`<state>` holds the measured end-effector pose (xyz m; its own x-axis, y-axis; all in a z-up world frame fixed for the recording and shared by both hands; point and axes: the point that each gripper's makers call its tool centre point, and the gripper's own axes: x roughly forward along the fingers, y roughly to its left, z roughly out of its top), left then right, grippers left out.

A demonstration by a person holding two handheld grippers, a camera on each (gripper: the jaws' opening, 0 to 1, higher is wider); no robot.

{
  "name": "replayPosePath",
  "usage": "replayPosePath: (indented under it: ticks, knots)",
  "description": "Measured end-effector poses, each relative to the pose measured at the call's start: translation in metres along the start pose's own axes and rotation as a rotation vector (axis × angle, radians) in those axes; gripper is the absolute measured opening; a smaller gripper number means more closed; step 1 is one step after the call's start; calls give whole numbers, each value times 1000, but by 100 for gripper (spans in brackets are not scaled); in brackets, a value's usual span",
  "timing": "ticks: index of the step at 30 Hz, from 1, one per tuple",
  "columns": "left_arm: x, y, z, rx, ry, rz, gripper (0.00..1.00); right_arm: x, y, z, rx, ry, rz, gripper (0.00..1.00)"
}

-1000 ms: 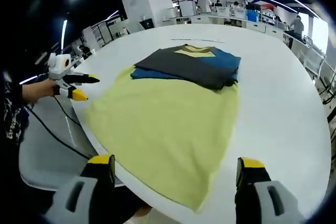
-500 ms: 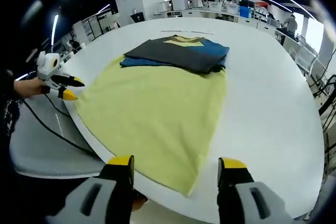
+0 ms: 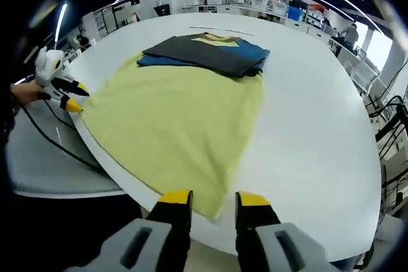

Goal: Fold the garment on the visible template until the final outline fits inside the template.

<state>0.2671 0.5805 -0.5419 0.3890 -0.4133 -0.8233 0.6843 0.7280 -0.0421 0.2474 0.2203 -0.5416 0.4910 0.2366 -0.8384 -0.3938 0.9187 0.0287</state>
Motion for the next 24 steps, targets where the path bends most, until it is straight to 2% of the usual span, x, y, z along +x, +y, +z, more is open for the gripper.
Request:
replayPosePath:
  ticks: [9,13,14,15,16,21,24]
  knots:
    - [0,-3,-2,-73,27,34,24,1,-1,0,13,-22,-13,15]
    - [0,-7,-3,-123,41,25,11,2,0,1,11,-27,-13,13]
    - [2,-13,-2,-163,34,-6,5,3,0,1,14,-29,-13,12]
    - [4,-17,1,-218,2,-22,2,4,0,2,28,-36,-11,12]
    - [5,-15,2,-238,-12,-15,2,5,0,3,36,-46,-13,10]
    - [2,-14,0,-247,2,-13,2,4,-3,3,44,-53,-20,4]
    - [1,-15,-2,-232,20,-6,1,5,-5,2,98,-74,-11,0]
